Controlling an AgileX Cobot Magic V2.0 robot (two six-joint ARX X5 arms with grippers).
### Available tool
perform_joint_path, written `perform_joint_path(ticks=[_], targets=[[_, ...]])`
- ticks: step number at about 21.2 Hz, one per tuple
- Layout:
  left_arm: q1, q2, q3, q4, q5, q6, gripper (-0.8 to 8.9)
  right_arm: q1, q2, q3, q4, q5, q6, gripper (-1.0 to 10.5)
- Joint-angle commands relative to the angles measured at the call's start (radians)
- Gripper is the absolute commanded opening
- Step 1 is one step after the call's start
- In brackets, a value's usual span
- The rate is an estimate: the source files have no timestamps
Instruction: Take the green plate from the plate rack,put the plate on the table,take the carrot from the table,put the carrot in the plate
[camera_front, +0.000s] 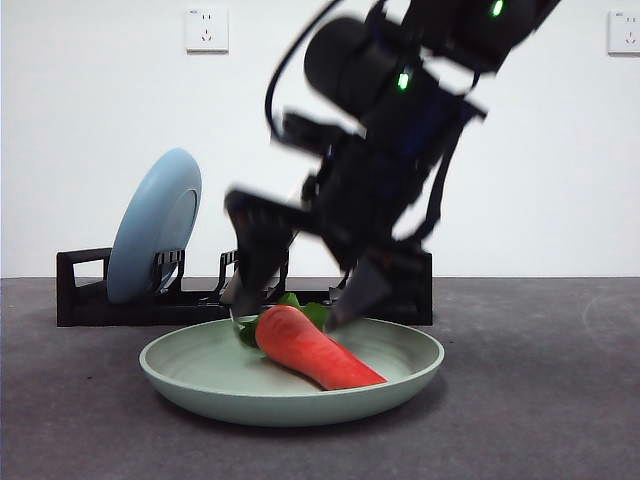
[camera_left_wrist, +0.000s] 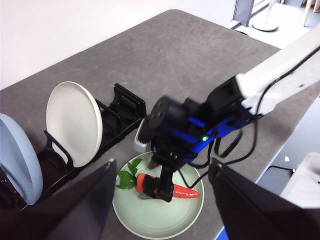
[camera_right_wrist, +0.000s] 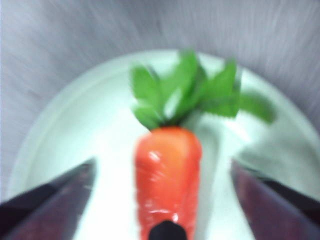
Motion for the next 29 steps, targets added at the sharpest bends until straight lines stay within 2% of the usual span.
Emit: perform_joint_path(ticks=[1, 4, 9, 11, 15, 17, 19, 20, 29], targets=[[-0.003, -0.003, 0.000, -0.001, -0.004, -0.003, 3.14, 0.006, -0.107, -0.002, -0.040, 0.002, 0.006, 4.8], [-0.003, -0.003, 0.000, -0.024, -0.004, -0.003, 3.14, 0.008, -0.288, -0.002, -0.241, -0.006, 0.005, 4.8], [-0.003, -0.003, 0.000, -0.113, -0.003, -0.005, 3.13, 0.029, -0.624, -0.002, -0.687, -0.031, -0.014, 4.7], [-0.003, -0.003, 0.000, -0.138, 0.000, -0.007, 3.09, 0.034, -0.711, -0.002, -0.780, -0.031, -0.013, 4.5], [-0.003, -0.003, 0.000, -0.172, 0.003, -0.007, 2.79, 0.034, -0.805, -0.002, -0.873, -0.032, -0.013, 2.1], [-0.003, 0.002, 0.000, -0.186, 0.003, -0.008, 1.42, 0.034, -0.838, -0.002, -0.901, -0.031, -0.014, 0.7], [-0.003, 0.002, 0.000, -0.195, 0.003, -0.008, 0.11, 0.034, -0.856, -0.002, -0.914, -0.032, -0.017, -0.1], [-0.003, 0.002, 0.000, -0.197, 0.002, -0.008, -0.14, 0.034, -0.865, -0.002, -0.917, -0.031, -0.017, -0.2], [-0.003, 0.002, 0.000, -0.201, -0.001, -0.007, -0.01, 0.034, -0.874, -0.002, -0.917, -0.029, -0.016, 0.0]])
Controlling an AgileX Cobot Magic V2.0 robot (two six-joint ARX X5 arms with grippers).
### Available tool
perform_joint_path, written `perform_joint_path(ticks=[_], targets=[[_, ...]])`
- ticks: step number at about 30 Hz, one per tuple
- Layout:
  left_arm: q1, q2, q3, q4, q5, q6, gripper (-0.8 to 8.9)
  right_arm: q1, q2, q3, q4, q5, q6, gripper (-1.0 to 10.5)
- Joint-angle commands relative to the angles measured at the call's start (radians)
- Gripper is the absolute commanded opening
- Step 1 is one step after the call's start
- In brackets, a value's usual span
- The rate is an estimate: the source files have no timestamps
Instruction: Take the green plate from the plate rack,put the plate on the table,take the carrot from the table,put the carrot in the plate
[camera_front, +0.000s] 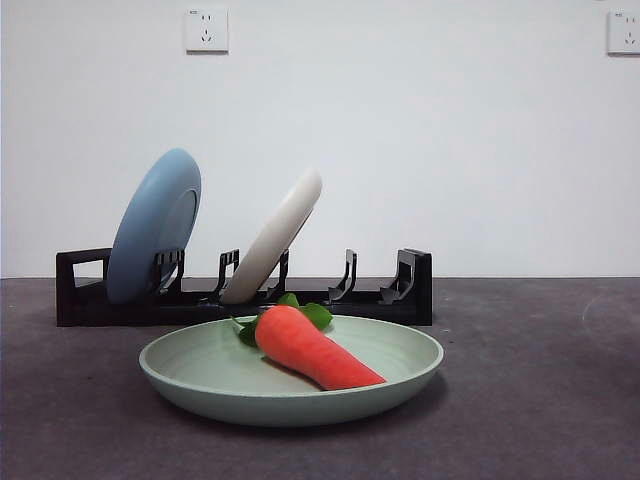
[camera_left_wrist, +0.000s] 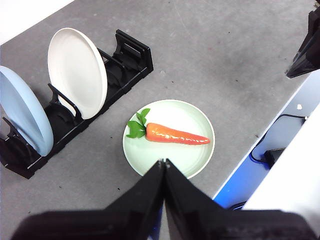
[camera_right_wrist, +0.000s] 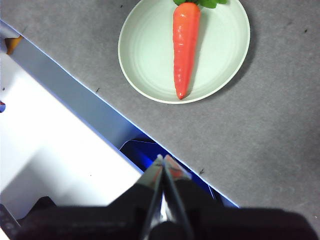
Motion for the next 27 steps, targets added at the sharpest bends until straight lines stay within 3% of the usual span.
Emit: perform_joint_path(ticks=[1, 16, 19, 21, 24, 27], targets=[[-0.003, -0.001, 0.000, -0.003, -0.004, -0.006, -0.01, 0.003, 0.000, -0.002, 0.006, 0.000, -0.004, 0.0], [-0.005, 0.008, 0.000, -0.001, -0.004, -0.003, -0.01, 0.001, 0.000, -0.002, 0.010, 0.006, -0.004, 0.0], [0.013, 0.004, 0.000, 0.027, -0.055, 0.051, -0.01, 0.001, 0.000, -0.002, 0.010, 0.006, -0.004, 0.0], [0.057, -0.012, -0.001, 0.060, -0.062, 0.081, -0.01, 0.001, 0.000, -0.002, 0.010, 0.006, -0.004, 0.0], [0.196, -0.049, -0.020, 0.170, -0.048, 0.195, -0.01, 0.001, 0.000, -0.002, 0.010, 0.006, -0.004, 0.0], [0.373, -0.108, -0.085, 0.342, 0.052, 0.269, -0.01, 0.001, -0.002, -0.002, 0.010, 0.006, -0.004, 0.0]])
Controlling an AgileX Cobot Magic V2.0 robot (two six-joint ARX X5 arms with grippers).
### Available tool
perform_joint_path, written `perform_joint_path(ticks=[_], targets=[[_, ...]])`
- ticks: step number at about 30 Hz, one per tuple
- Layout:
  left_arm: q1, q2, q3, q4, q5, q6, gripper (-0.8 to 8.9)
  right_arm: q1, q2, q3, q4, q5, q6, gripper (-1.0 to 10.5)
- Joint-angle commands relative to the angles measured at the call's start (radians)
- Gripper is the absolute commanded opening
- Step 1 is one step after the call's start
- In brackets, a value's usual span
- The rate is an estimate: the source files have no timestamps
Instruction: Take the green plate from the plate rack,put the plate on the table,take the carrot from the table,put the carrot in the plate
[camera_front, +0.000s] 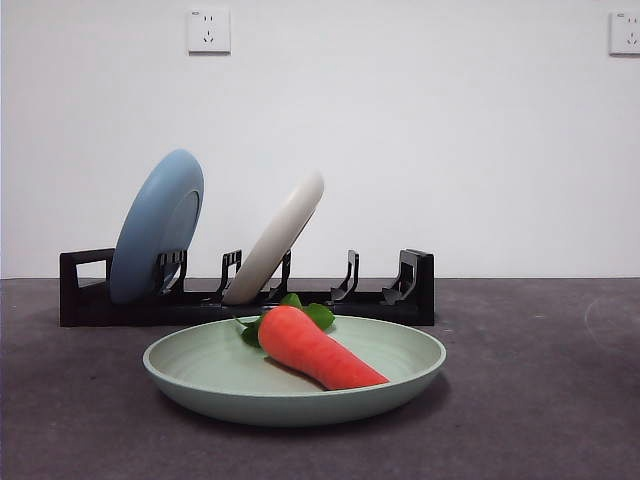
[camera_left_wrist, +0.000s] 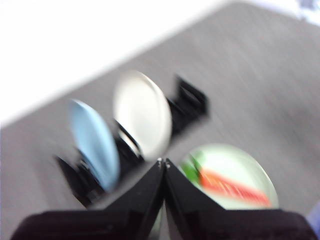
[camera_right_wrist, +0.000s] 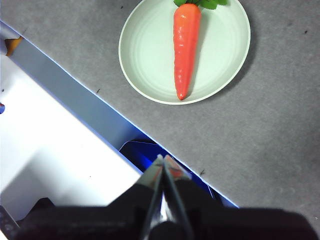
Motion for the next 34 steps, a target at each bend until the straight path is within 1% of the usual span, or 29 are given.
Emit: perform_joint_path(ticks=[1, 2, 4, 8, 10, 14, 19, 23, 29, 34], targets=[[0.186, -0.066, -0.084, 0.173, 0.125, 0.121, -0.01, 0.001, -0.004, -0.002, 0.007, 0.003, -0.004, 0.0], [0.246, -0.097, -0.126, 0.234, 0.167, 0.129, -0.01, 0.001, -0.005, -0.002, 0.008, 0.003, -0.004, 0.0], [0.348, -0.157, -0.219, 0.345, 0.205, 0.141, -0.01, 0.001, -0.005, -0.002, 0.008, 0.003, -0.004, 0.0], [0.509, -0.290, -0.454, 0.591, 0.200, 0.154, -0.01, 0.001, -0.005, -0.002, 0.007, 0.003, -0.004, 0.0], [0.573, -0.351, -0.566, 0.681, 0.203, 0.153, -0.01, 0.001, -0.005, -0.002, 0.008, 0.003, -0.004, 0.0], [0.674, -0.461, -0.776, 0.792, 0.206, 0.147, -0.01, 0.001, -0.005, -0.002, 0.007, 0.003, -0.004, 0.0], [0.751, -0.564, -0.998, 0.879, 0.206, 0.132, -0.01, 0.001, -0.006, -0.002, 0.008, 0.003, -0.004, 0.0], [0.783, -0.629, -1.144, 0.915, 0.205, 0.112, -0.01, 0.001, -0.006, -0.002, 0.008, 0.003, -0.004, 0.0], [0.802, -0.706, -1.308, 0.919, 0.205, 0.077, -0.01, 0.001, -0.006, -0.002, 0.007, 0.003, -0.004, 0.0], [0.802, -0.762, -1.390, 0.917, 0.206, 0.050, -0.01, 0.001, -0.006, -0.002, 0.008, 0.003, -0.004, 0.0]])
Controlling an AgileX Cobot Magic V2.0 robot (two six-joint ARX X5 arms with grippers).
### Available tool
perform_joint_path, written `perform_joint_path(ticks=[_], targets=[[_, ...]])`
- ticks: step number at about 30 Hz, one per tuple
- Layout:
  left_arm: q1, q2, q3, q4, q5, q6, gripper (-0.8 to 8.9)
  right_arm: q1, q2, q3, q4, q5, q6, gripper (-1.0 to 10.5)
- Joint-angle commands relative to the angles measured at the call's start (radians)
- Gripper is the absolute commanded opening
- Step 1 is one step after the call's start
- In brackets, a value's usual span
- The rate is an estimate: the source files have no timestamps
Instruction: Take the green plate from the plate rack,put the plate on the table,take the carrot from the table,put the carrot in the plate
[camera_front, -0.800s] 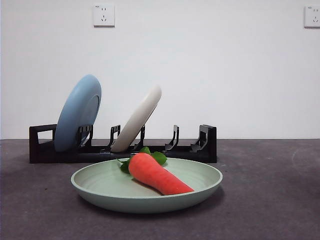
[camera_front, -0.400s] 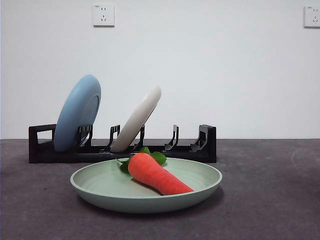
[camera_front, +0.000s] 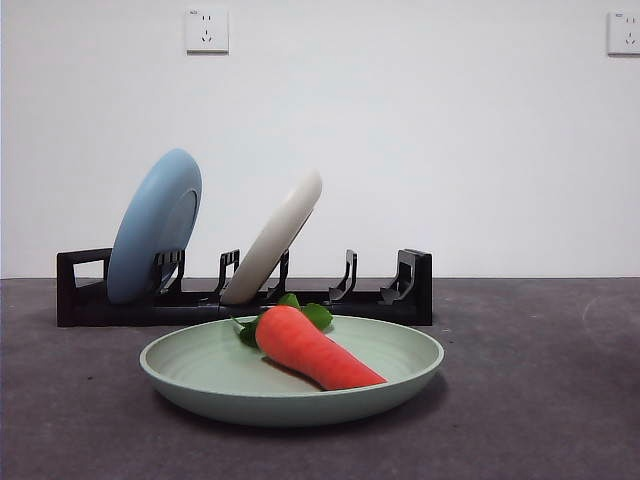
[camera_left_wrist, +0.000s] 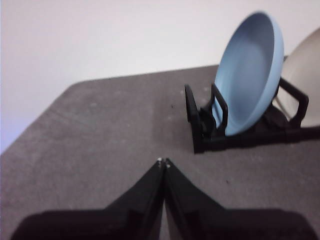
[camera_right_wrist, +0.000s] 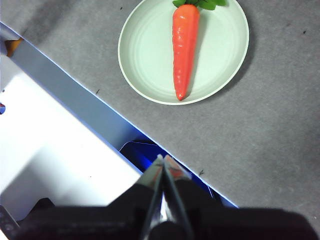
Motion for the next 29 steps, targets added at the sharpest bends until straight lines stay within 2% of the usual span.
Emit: perform_joint_path(ticks=[1, 13, 29], targets=[[0.003, -0.029, -0.035, 0.011, 0.000, -0.037, -0.01, 0.001, -0.003, -0.002, 0.008, 0.003, -0.004, 0.0], [0.003, -0.055, -0.064, -0.074, 0.000, -0.174, -0.01, 0.001, -0.003, -0.002, 0.008, 0.003, -0.004, 0.0], [0.003, -0.055, -0.063, -0.117, -0.004, -0.174, -0.01, 0.001, -0.002, -0.002, 0.008, 0.003, -0.004, 0.0]])
